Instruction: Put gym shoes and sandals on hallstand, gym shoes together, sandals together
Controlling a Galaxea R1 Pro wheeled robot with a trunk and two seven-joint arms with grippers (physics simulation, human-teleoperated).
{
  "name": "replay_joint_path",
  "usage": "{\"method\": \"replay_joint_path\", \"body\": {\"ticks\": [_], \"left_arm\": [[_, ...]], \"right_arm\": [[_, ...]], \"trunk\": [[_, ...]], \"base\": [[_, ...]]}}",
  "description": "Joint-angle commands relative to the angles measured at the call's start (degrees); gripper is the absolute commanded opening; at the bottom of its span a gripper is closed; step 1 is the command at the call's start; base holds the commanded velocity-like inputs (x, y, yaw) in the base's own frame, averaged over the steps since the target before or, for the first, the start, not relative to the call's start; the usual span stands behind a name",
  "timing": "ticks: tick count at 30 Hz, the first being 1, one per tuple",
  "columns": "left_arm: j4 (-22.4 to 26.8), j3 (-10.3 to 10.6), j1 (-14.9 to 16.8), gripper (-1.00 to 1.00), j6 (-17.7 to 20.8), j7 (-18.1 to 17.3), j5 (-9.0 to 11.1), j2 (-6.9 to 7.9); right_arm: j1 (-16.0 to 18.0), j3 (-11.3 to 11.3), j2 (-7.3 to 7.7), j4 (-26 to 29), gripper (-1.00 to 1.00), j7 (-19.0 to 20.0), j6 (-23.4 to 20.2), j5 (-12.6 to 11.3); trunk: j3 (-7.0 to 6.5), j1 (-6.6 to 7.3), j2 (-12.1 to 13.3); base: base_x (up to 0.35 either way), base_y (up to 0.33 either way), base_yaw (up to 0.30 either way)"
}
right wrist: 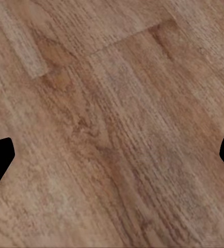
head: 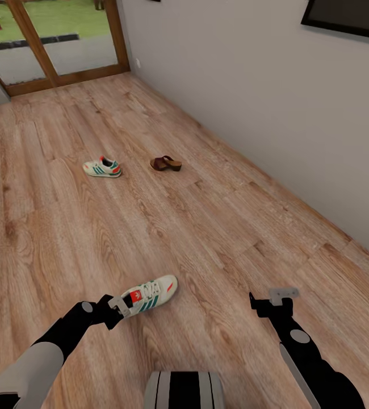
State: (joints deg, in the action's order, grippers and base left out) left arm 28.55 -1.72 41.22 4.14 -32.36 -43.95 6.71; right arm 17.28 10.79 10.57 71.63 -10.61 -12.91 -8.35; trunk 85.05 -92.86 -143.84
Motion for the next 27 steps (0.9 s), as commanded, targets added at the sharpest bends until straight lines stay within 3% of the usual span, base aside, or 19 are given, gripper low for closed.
{"method": "replay_joint_path", "body": {"ticks": [1,9,12,13,18,19,20,22,23,24,25,27], "left_arm": [[0.14,-0.20,-0.01,-1.00,0.40,-0.48,-0.07,-0.03],[0.09,-0.99,0.15,-1.00,0.39,-0.42,1.11,-0.03],[-0.04,-2.27,0.05,-1.00,0.27,-0.42,4.45,0.09],[-0.16,-3.26,-0.07,-1.00,0.16,-0.45,7.47,0.16],[-0.67,-4.52,-0.22,-1.00,-0.08,-0.28,12.01,0.32],[-0.77,-4.83,-0.25,-1.00,-0.20,-0.20,13.46,0.36],[-0.96,-5.39,-1.56,-1.00,-0.52,-0.03,19.27,0.62],[-0.94,-5.50,-3.50,-1.00,-1.24,0.79,23.62,0.71],[-0.99,-5.52,-5.64,-1.00,-3.60,3.02,28.30,0.74],[-1.02,-5.50,-7.70,-1.00,-6.79,5.48,31.74,0.71],[-1.03,-5.50,-9.00,-1.00,-8.74,6.86,33.47,0.70],[-1.05,-5.50,-10.28,-1.00,-10.49,7.96,34.82,0.64]], "right_arm": [[0.03,0.24,0.10,0.09,1.00,-0.55,-0.18,-0.58],[-0.07,0.28,0.15,0.00,1.00,-0.55,-0.01,-0.44],[-0.07,0.23,0.15,-0.03,1.00,-0.55,-0.01,-0.44],[-0.08,0.21,0.15,-0.01,1.00,-0.55,-0.01,-0.44],[-0.10,0.20,0.15,-0.06,1.00,-0.55,0.04,-0.44],[-0.12,0.20,0.15,-0.07,1.00,-0.55,0.06,-0.44],[-0.08,0.19,0.10,-0.46,1.00,-0.68,0.02,-0.38],[-0.09,0.19,0.08,-0.52,1.00,-0.76,0.00,-0.36],[-0.10,0.19,0.14,-0.76,1.00,-0.79,0.00,-0.23],[-0.18,0.19,0.19,-1.77,1.00,-0.80,0.01,-0.20],[-0.23,0.19,0.21,-2.76,1.00,-0.81,0.05,-0.21],[-0.26,0.19,0.22,-3.87,1.00,-0.81,0.14,-0.23]], "trunk": [[-0.19,0.03,0.00],[-1.96,0.24,0.11],[-2.63,0.31,0.15],[-2.85,0.34,0.16],[-3.96,0.47,0.23],[-4.18,0.50,0.24],[-4.40,0.52,0.25],[-4.85,0.57,0.28],[-5.10,0.60,0.29],[-5.38,0.62,0.31],[-5.66,0.65,0.32],[-6.24,0.70,0.35]], "base": [[0.000,0.000,0.000],[0.000,0.000,0.000],[0.000,0.000,0.000],[0.000,0.000,0.000],[0.000,0.000,0.000],[0.000,0.000,0.000],[0.000,0.000,0.000],[0.000,0.000,-0.008],[0.000,0.000,-0.115],[0.000,0.000,-0.159],[0.000,0.000,-0.174],[0.000,0.000,-0.182]]}}
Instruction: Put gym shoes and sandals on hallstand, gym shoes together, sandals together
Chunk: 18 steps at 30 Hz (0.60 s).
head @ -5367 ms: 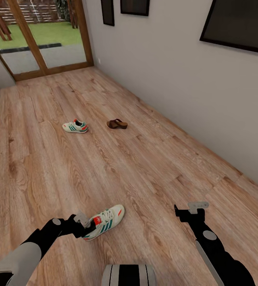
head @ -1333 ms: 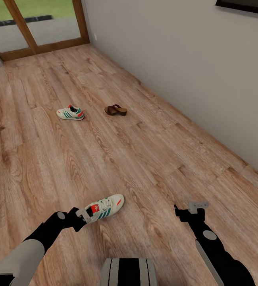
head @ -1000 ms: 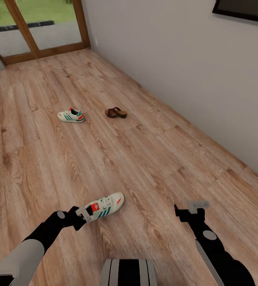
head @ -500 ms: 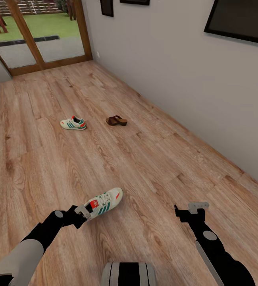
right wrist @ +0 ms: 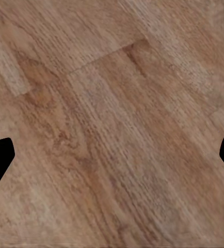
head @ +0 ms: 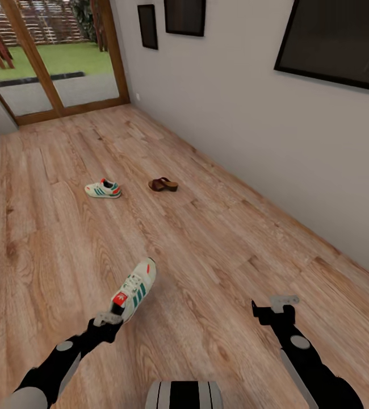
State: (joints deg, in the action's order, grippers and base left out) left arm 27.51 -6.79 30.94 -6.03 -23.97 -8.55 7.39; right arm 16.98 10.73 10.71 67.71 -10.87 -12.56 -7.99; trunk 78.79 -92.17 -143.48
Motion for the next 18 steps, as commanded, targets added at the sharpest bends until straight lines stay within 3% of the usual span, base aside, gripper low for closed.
{"method": "replay_joint_path", "body": {"ticks": [1,9,18], "left_arm": [[-0.04,-0.42,-1.29,-1.00,-1.81,0.41,0.49,-0.11],[-0.09,-0.49,-7.05,-1.00,-6.84,2.39,4.70,-0.34],[-2.27,-0.50,-10.49,-1.00,-11.34,5.49,9.38,-0.42]], "right_arm": [[0.02,0.26,0.09,-1.16,1.00,-0.55,-0.11,-0.60],[-1.83,0.26,0.07,-7.45,1.00,-0.66,3.23,-0.71],[-6.02,0.33,-0.26,-16.87,1.00,-0.70,19.52,-0.88]], "trunk": [[-0.27,0.03,0.00],[-2.61,0.24,0.11],[-5.27,0.47,0.23]], "base": [[0.000,0.000,-0.190],[0.000,0.000,-0.198],[0.000,0.000,-0.201]]}}
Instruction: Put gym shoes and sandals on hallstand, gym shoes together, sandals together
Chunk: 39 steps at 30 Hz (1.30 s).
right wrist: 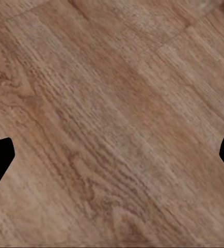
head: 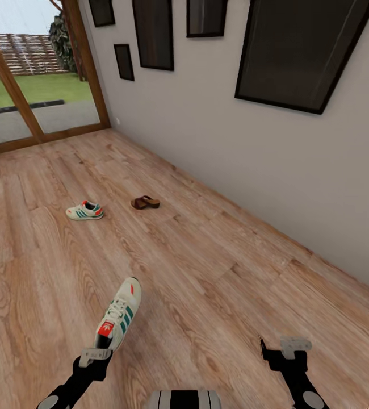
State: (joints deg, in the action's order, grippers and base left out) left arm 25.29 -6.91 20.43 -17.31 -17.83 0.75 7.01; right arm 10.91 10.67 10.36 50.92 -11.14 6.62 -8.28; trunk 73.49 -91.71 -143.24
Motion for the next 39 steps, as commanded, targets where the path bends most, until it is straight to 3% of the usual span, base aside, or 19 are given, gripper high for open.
{"method": "replay_joint_path", "body": {"ticks": [1,6,13,16,22,25,28,39], "left_arm": [[-0.61,-0.38,-0.08,-1.00,-0.54,-0.40,0.28,-0.04],[-4.99,-0.38,-0.44,-1.00,-5.08,0.77,1.70,0.03],[-9.51,-0.38,-0.78,-1.00,-9.12,1.29,3.67,0.24],[-10.70,-1.33,-2.61,-1.00,-12.83,1.50,5.11,0.50],[-10.61,-2.46,-3.65,-1.00,-14.31,1.73,5.57,0.46],[-10.57,-2.57,-3.72,-1.00,-14.48,1.68,5.65,0.47],[-10.54,-2.58,-3.73,-1.00,-14.50,1.67,5.66,0.46],[-10.53,-2.58,-3.77,-1.00,-14.51,1.66,5.64,0.20]], "right_arm": [[-0.19,0.39,0.07,-1.27,1.00,-0.42,1.72,-0.63],[-1.02,0.38,-0.03,-10.47,1.00,-0.33,10.62,-0.87],[-1.20,0.39,-0.19,-19.29,1.00,-0.34,20.55,-1.01],[-1.23,0.39,-0.42,-22.93,1.00,-0.31,25.04,-1.10],[-1.24,0.35,-1.08,-24.51,1.00,-0.29,25.99,-1.32],[-1.24,0.39,-1.21,-24.87,1.00,-0.24,26.07,-5.51],[-1.24,0.42,-1.22,-24.89,1.00,-0.21,26.07,-6.23],[-1.24,0.49,-1.29,-24.90,1.00,-0.20,26.06,-6.49]], "trunk": [[-0.27,0.03,0.00],[-1.54,1.13,2.01],[-3.31,2.67,4.82],[-4.07,3.33,6.02],[-5.59,4.65,8.43],[-5.81,4.65,8.43],[-6.03,4.65,8.43],[-6.80,4.65,8.43]], "base": [[0.000,0.000,-0.201],[0.000,0.000,-0.201],[0.000,0.000,-0.201],[0.000,0.000,-0.201],[0.000,0.000,-0.200],[0.000,0.000,-0.201],[0.000,0.000,-0.207],[-0.025,-0.021,-0.220]]}}
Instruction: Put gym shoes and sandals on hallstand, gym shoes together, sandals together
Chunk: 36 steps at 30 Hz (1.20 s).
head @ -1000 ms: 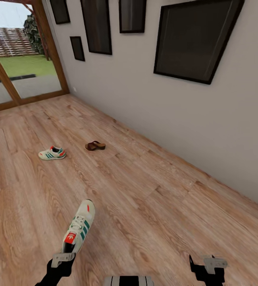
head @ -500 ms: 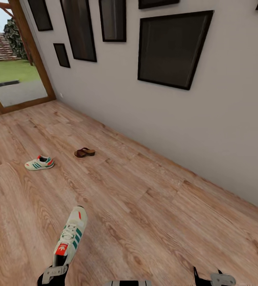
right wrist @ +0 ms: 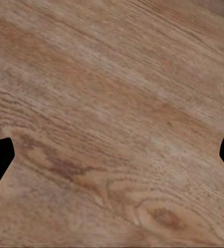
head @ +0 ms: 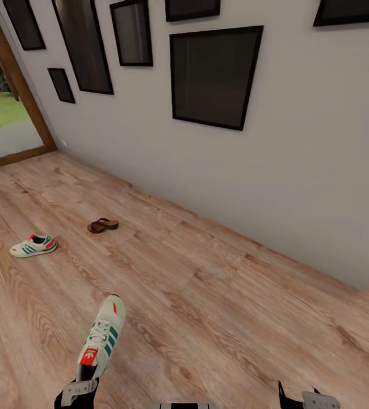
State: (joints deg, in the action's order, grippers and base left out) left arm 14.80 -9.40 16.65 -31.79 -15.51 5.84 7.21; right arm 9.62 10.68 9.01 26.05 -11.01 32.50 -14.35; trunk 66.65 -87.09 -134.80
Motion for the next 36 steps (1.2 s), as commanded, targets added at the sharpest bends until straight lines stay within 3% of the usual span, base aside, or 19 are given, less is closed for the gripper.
{"method": "replay_joint_path", "body": {"ticks": [1,25,36], "left_arm": [[-0.03,-0.10,0.02,-1.00,-0.03,-0.66,0.54,0.01],[-0.10,-0.09,-0.04,-1.00,-0.06,-0.58,0.49,-0.06],[-0.21,-0.10,-0.04,-1.00,-0.11,-0.59,0.49,0.00]], "right_arm": [[0.05,0.48,0.05,-0.04,1.00,-0.33,0.18,-0.41],[0.05,0.57,-0.05,-0.04,1.00,-0.36,0.19,-0.49],[0.05,0.57,-0.05,-0.04,1.00,-0.40,0.19,-0.50]], "trunk": [[-0.02,0.03,-0.02],[-0.31,0.03,-0.02],[-0.31,0.03,-0.02]], "base": [[-0.181,-0.174,-0.243],[-0.124,-0.246,-0.291],[-0.050,-0.053,-0.300]]}}
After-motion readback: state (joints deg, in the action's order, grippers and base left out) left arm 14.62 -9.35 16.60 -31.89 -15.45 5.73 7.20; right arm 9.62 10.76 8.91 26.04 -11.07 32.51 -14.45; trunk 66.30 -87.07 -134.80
